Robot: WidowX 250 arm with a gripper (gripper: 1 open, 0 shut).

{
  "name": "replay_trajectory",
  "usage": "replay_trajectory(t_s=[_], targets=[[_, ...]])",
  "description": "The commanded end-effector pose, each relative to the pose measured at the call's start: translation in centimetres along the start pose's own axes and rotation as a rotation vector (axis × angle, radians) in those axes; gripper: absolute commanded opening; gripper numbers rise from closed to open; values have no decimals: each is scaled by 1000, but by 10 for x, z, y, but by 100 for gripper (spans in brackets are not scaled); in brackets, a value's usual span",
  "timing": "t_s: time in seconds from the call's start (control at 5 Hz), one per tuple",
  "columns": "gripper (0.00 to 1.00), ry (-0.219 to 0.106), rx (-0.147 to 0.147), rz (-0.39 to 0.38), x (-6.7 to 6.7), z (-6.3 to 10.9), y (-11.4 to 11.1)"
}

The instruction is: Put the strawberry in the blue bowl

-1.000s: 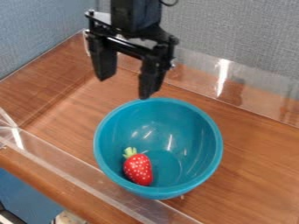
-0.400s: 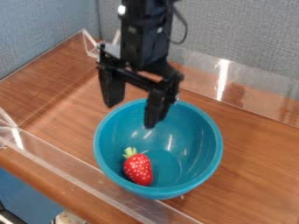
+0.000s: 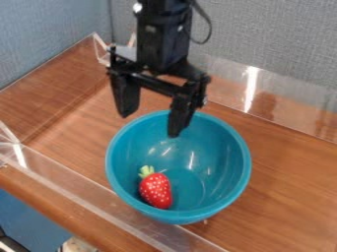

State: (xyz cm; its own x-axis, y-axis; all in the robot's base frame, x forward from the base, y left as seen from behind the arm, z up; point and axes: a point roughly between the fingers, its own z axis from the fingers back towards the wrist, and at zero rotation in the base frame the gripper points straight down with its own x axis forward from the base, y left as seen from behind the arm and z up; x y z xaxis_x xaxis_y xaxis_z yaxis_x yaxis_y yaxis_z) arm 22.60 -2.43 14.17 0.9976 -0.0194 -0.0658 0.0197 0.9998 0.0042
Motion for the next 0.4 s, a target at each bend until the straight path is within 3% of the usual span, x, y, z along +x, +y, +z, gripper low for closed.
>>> replay_trajectory(t_s=[0.0, 0.2], targets=[[100, -69, -9, 45, 5, 19, -6], [100, -65, -8, 72, -2, 18, -1]])
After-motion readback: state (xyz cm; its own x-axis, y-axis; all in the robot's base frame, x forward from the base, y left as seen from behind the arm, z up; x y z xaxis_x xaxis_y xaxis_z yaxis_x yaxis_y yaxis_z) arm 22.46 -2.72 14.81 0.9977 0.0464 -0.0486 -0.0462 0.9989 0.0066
